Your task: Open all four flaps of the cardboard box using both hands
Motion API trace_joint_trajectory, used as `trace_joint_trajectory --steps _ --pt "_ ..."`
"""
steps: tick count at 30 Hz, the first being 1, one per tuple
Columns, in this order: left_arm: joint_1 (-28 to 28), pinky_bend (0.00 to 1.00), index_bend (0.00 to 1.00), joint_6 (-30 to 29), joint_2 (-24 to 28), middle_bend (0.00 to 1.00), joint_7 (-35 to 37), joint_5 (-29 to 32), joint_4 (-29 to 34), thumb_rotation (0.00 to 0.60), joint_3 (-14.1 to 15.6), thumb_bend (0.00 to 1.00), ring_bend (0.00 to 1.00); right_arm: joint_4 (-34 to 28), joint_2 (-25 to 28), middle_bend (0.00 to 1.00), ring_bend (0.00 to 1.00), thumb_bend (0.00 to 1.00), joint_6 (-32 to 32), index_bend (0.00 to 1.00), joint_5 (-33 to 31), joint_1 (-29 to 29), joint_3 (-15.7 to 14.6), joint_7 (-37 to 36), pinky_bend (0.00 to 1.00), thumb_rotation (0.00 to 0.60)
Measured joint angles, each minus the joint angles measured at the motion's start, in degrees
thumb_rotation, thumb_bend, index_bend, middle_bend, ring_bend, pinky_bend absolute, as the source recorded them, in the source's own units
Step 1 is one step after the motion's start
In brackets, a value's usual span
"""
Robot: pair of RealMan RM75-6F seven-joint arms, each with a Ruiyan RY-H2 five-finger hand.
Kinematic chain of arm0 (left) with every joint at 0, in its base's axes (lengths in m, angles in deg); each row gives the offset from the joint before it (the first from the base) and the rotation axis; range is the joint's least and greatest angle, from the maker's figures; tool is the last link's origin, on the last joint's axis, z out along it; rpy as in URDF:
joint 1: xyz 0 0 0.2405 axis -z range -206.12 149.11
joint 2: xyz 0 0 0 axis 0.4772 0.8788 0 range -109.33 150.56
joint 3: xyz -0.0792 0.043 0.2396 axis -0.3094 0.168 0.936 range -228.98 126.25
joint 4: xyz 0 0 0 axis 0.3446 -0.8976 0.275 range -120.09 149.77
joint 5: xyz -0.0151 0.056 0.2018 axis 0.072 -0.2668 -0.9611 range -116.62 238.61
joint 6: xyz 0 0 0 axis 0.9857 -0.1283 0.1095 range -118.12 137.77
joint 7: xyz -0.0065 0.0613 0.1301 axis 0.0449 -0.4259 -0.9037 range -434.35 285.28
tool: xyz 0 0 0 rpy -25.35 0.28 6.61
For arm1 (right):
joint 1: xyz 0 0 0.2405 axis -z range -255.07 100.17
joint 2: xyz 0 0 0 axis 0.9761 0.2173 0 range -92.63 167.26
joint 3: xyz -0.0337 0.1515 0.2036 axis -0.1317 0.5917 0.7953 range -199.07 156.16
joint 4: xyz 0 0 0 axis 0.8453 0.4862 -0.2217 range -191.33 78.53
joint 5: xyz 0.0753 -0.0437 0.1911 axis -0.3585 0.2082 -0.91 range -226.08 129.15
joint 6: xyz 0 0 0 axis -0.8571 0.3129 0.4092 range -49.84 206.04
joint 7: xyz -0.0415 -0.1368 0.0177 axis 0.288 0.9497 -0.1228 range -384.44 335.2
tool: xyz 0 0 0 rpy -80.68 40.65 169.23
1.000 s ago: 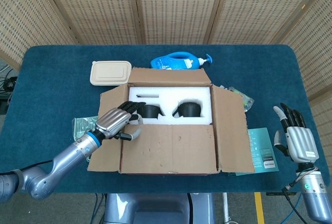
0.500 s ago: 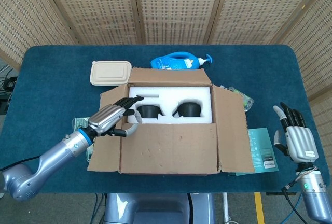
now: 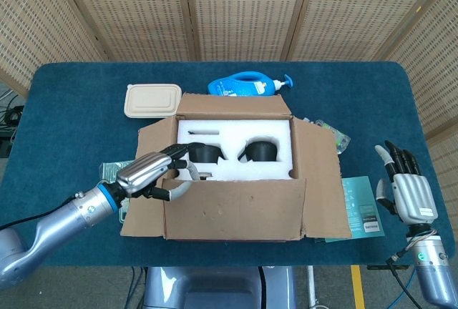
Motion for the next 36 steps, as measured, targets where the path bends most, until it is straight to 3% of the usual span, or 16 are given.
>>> trace_joint_trajectory --steps 8,18,24,36 --pt "-0.59 0.00 0.40 -3.33 3.82 0.00 10.36 -12.44 1.81 0.194 2.13 0.46 0.00 -0.35 0.10 0.00 0.00 0.78 -0.20 0.00 0.13 0.06 0.03 0.16 0.00 0.600" --pt "0.22 0.00 0.40 -9.92 7.93 0.00 18.79 -25.07 3.25 0.190 8.25 0.46 0.00 -0.70 0.24 0.00 0.00 0.78 -0.52 0.00 0.26 0.18 0.04 0.40 0.00 0.600" --pt "1.88 0.00 0.40 -12.36 9.40 0.00 22.14 -29.04 3.34 0.188 11.67 0.45 0.00 -0.86 0.25 0.00 0.00 0.78 -0.62 0.00 0.27 0.28 -0.01 0.47 0.00 0.600" --pt "6.44 0.00 0.40 -11.24 9.62 0.00 25.44 -33.67 3.13 0.183 17.21 0.44 0.00 -0.79 0.29 0.00 0.00 0.78 -0.71 0.00 0.28 0.37 0.01 0.25 0.00 0.600"
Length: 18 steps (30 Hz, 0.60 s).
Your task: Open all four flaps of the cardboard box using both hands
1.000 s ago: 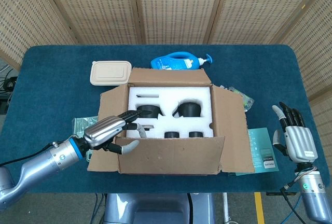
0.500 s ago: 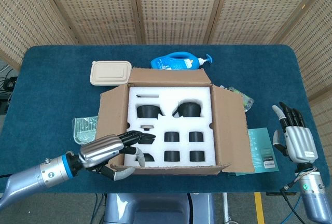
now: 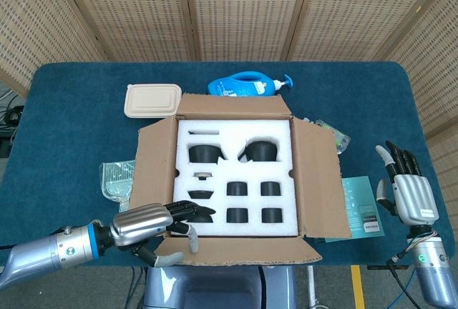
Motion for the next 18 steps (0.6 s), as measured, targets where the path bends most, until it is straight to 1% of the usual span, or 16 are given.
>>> trace_joint_trajectory --steps 5,9,12,16,17,18 --pt "0.99 0.00 0.40 0.48 -0.15 0.00 -0.77 -0.16 -0.15 0.185 1.40 0.43 0.00 0.08 0.10 0.00 0.00 0.78 -0.13 0.00 0.06 0.13 0.00 -0.38 0.00 0.600" --pt "1.89 0.00 0.40 2.20 -0.61 0.00 -2.37 0.14 -0.11 0.185 2.69 0.42 0.00 0.28 0.11 0.00 0.00 0.78 -0.14 0.00 0.18 0.20 -0.05 -0.76 0.00 0.600" --pt "2.13 0.00 0.40 2.63 -0.83 0.00 -3.71 0.60 -0.15 0.184 3.01 0.42 0.00 0.41 0.13 0.00 0.00 0.78 -0.13 0.00 0.22 0.24 -0.08 -0.91 0.00 0.600" --pt "1.46 0.00 0.39 2.19 -0.84 0.00 -6.73 2.18 -0.68 0.178 2.72 0.41 0.00 0.58 0.20 0.00 0.00 0.78 -0.10 0.00 0.21 0.27 -0.08 -1.07 0.00 0.600" --pt "1.13 0.00 0.36 2.01 -0.85 0.00 -7.84 2.76 -0.85 0.225 2.59 0.41 0.00 0.64 0.19 0.00 0.00 0.78 -0.07 0.00 0.21 0.26 -0.08 -1.09 0.00 0.600" --pt "0.57 0.00 0.33 1.74 -0.89 0.00 -9.56 3.68 -1.12 0.302 2.37 0.41 0.00 0.70 0.18 0.00 0.00 0.78 -0.03 0.00 0.21 0.24 -0.08 -1.13 0.00 0.600"
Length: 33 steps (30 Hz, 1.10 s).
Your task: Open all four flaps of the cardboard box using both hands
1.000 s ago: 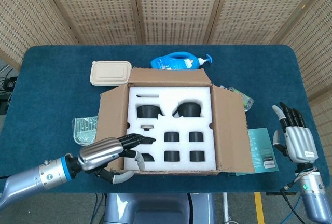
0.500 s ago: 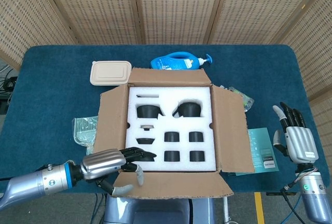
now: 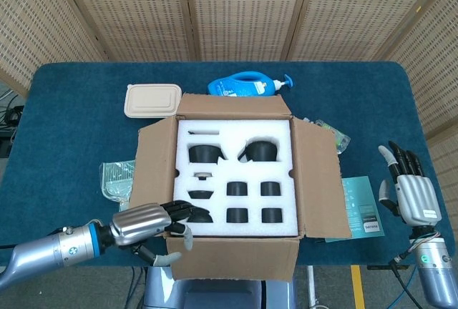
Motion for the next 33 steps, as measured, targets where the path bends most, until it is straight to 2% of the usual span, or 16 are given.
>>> trace_joint_trajectory --steps 1,2,3,5,9,14,18,21,27,33 --pt "-0.50 0.00 0.31 -0.24 -0.05 0.00 -1.49 0.80 -0.21 0.361 -0.18 0.41 0.00 0.08 -0.04 0.00 0.00 0.78 0.05 0.00 0.00 -0.03 0.01 -0.07 0.00 0.600" --pt "-1.06 0.00 0.28 -0.51 -0.13 0.00 -3.15 1.65 -0.42 0.450 -0.38 0.41 0.00 0.15 -0.07 0.00 0.00 0.78 0.09 0.00 0.00 -0.06 0.02 -0.14 0.00 0.600" --pt "-1.92 0.00 0.25 -0.97 -0.31 0.00 -5.63 2.93 -0.67 0.481 -0.66 0.40 0.00 0.23 -0.10 0.00 0.00 0.78 0.12 0.00 0.01 -0.08 0.03 -0.17 0.00 0.600" --pt "-3.53 0.00 0.20 -1.98 -0.73 0.00 -9.87 5.11 -1.06 0.499 -1.08 0.40 0.00 0.50 -0.20 0.00 0.00 0.78 0.17 0.00 0.06 -0.16 0.06 -0.19 0.00 0.600" --pt "-8.32 0.00 0.14 -6.12 -2.65 0.00 -21.80 10.62 -2.07 0.499 -2.09 0.41 0.00 1.29 -0.42 0.00 0.00 0.78 0.27 0.00 0.04 -0.34 0.16 -0.02 0.00 0.600" --pt "-14.84 0.00 0.12 -13.98 -6.67 0.00 -37.25 16.43 -3.67 0.498 -3.13 0.41 0.00 2.04 -0.70 0.00 0.00 0.76 0.37 0.00 -0.04 -0.46 0.25 -0.10 0.00 0.600" --pt "-21.80 0.00 0.11 -23.23 -12.18 0.00 -50.59 20.85 -5.72 0.501 -3.51 0.40 0.00 2.93 -1.10 0.00 0.00 0.75 0.14 0.00 0.42 -0.29 -0.11 0.01 0.00 0.600" --pt "-27.60 0.00 0.11 -30.25 -15.91 0.00 -56.68 23.67 -7.86 0.500 -3.44 0.40 0.00 3.47 -1.48 0.00 0.00 0.75 -0.30 0.00 0.82 -0.04 -0.38 -0.05 0.00 0.600" --pt "-35.87 0.00 0.11 -38.73 -20.86 0.00 -60.48 26.90 -13.02 0.501 -2.61 0.40 0.00 3.89 -2.09 0.00 0.00 0.75 -1.31 0.00 2.07 0.44 -0.95 0.03 0.00 0.600" --pt "-39.61 0.00 0.11 -41.45 -22.20 0.00 -60.09 28.01 -14.91 0.503 -1.41 0.39 0.00 3.95 -2.57 0.00 0.00 0.75 -2.04 0.00 2.40 0.97 -1.42 1.17 0.00 0.600"
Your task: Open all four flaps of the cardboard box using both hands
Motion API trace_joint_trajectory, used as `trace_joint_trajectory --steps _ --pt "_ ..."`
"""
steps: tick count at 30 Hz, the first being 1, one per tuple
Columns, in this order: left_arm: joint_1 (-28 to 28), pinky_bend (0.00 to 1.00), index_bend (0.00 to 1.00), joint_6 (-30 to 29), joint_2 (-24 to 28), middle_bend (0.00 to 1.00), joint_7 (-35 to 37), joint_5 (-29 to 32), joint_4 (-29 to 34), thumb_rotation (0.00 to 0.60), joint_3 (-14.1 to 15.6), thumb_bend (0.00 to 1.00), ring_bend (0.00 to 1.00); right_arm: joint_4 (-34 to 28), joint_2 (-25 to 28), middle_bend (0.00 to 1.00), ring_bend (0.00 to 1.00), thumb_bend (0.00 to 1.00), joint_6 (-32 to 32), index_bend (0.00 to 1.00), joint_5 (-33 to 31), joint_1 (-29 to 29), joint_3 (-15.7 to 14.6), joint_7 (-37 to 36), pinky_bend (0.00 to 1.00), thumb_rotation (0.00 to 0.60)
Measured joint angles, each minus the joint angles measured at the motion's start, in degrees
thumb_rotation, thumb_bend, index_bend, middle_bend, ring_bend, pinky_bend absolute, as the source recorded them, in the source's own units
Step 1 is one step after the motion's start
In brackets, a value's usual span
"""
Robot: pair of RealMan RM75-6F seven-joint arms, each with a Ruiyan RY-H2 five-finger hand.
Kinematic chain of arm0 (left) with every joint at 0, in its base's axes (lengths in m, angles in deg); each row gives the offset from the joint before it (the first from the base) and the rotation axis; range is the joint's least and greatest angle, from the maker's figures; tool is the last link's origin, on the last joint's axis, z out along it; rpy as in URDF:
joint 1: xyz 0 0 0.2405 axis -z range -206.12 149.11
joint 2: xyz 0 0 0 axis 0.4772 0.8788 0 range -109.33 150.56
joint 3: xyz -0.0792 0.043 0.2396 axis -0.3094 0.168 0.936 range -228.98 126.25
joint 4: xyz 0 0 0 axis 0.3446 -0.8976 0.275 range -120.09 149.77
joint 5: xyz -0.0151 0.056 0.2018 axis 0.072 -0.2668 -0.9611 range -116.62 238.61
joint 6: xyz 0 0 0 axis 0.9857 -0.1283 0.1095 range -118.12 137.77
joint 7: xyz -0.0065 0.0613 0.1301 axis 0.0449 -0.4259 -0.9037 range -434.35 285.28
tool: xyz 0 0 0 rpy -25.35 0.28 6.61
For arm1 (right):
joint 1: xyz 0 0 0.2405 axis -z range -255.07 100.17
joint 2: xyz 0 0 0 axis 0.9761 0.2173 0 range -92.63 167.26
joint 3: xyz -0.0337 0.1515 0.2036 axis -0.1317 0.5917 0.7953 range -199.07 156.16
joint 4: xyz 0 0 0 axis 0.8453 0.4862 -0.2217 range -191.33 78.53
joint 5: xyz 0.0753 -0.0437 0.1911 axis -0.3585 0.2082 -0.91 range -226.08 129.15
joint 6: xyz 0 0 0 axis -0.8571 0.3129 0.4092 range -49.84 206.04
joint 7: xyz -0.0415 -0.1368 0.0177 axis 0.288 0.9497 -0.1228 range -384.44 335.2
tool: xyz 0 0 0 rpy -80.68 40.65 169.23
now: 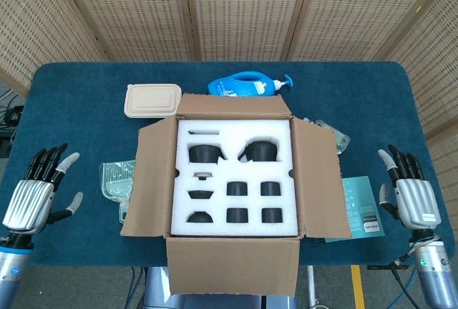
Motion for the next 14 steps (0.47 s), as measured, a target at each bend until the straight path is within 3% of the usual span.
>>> trace_joint_trajectory --steps 14 --pt "-4.78 0.00 0.11 -2.38 -0.47 0.00 -1.32 0.71 -1.18 0.508 1.65 0.40 0.00 -1.13 0.04 0.00 0.00 0.75 -2.18 0.00 0.43 1.98 -1.03 1.53 0.00 0.600"
